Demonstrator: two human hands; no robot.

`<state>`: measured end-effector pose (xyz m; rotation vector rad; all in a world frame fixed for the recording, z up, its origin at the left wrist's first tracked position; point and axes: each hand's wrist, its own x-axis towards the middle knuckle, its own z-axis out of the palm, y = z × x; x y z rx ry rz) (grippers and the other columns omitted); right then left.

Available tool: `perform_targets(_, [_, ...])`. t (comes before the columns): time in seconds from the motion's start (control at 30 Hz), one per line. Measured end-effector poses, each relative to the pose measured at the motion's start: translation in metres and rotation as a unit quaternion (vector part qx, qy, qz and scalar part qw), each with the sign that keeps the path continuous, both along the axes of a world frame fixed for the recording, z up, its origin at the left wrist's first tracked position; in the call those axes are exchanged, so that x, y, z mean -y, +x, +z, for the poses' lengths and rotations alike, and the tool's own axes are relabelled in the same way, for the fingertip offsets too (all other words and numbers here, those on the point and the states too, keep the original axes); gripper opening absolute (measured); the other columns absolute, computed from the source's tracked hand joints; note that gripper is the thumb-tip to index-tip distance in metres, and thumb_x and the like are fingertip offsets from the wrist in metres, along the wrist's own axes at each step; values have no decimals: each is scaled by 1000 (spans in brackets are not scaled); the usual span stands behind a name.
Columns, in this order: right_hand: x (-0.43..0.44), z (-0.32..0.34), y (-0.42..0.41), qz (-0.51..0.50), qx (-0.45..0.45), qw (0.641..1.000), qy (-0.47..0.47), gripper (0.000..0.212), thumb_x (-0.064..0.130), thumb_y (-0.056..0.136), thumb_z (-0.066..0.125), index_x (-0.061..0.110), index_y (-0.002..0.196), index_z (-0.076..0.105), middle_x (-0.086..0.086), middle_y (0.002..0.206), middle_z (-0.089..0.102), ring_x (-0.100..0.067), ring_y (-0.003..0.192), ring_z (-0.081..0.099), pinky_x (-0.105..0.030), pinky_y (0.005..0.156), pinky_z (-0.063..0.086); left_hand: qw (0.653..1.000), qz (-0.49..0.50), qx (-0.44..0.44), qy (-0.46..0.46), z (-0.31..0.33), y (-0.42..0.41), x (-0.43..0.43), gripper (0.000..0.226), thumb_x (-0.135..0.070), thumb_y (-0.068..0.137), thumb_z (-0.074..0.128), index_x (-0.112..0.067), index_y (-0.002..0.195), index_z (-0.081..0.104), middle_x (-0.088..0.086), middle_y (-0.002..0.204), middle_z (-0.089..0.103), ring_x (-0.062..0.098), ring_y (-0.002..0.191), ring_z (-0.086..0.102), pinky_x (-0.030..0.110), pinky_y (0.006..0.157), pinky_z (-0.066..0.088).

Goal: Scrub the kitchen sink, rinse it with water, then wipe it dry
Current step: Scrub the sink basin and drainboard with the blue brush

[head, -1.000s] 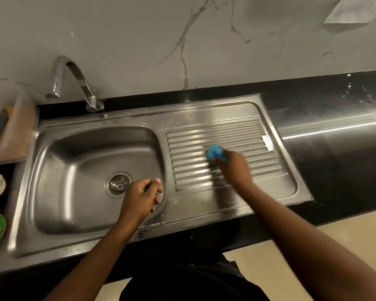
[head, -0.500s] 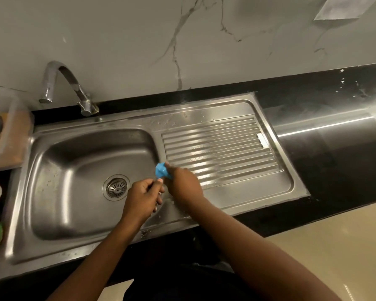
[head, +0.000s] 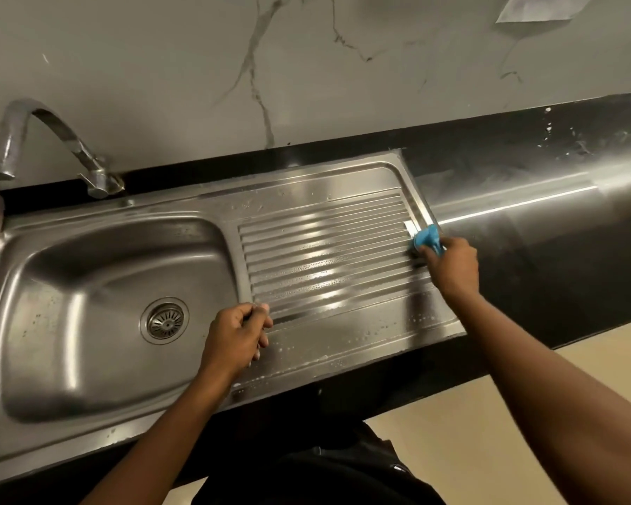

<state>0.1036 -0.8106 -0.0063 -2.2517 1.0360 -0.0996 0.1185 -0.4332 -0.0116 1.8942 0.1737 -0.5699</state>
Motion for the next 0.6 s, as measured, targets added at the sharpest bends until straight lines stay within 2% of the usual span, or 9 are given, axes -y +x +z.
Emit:
perform_targets(0.1, [-35,-7,15,2,41,998,46,26,25,98,70,11,120,71,0,97,72,-16,88,71,-33,79,59,1000,0,5,2,1,1,11,37,-33,106,58,-8,82,71,8,60,66,20,47,53,25,44,40])
perform_targets(0.2, [-96,-17,24,81,50,993,65,20,29,98,70,17,115,73,12,82,68,-12,81,71,-26,66,55,1000,-4,6,2,1,4,23,37,-33,106,58,-7,82,71,7,59,66,19,47,53,26,45,41])
perform_targets(0.23, [-115,-19,26,116,50,989,70,22,30,98,69,20,118,73,10,82,69,-14,83,72,-28,67,55,1000,-10,5,2,1,5,28,37,-33,106,58,-8,82,71,6,59,66,18,47,54,26,45,41])
perform_targets(0.33, [-140,-19,29,212,38,975,50,45,42,97,67,25,139,64,-3,114,77,-23,99,72,-43,85,59,1000,-21,10,4,1,9,42,37,-32,106,58,-9,81,72,6,59,66,17,46,54,26,45,41])
perform_targets(0.37, [-131,-18,30,221,33,974,41,49,44,97,68,25,141,63,-5,118,76,-24,100,72,-44,86,59,1000,-21,16,3,2,10,45,37,-32,106,58,-9,80,71,7,60,66,17,46,54,26,45,41])
perform_targets(0.43, [-94,-14,30,202,24,979,30,42,39,98,69,19,135,67,-7,111,77,-21,90,72,-37,78,59,999,-20,25,-3,3,12,48,38,-32,106,58,-8,80,71,8,60,66,18,47,54,24,44,42])
perform_targets(0.5, [-43,-9,26,152,8,988,6,32,33,99,68,15,126,70,-5,103,76,-18,87,69,-27,72,52,1000,-16,26,-3,2,10,49,38,-33,106,58,-8,80,71,8,60,67,18,47,55,25,45,42])
perform_targets(0.6, [6,-4,23,78,7,997,-12,33,28,101,67,14,132,66,-4,105,71,-17,92,68,-27,77,53,1000,-11,22,0,1,8,48,38,-33,106,58,-10,80,72,9,61,68,18,48,55,26,45,42])
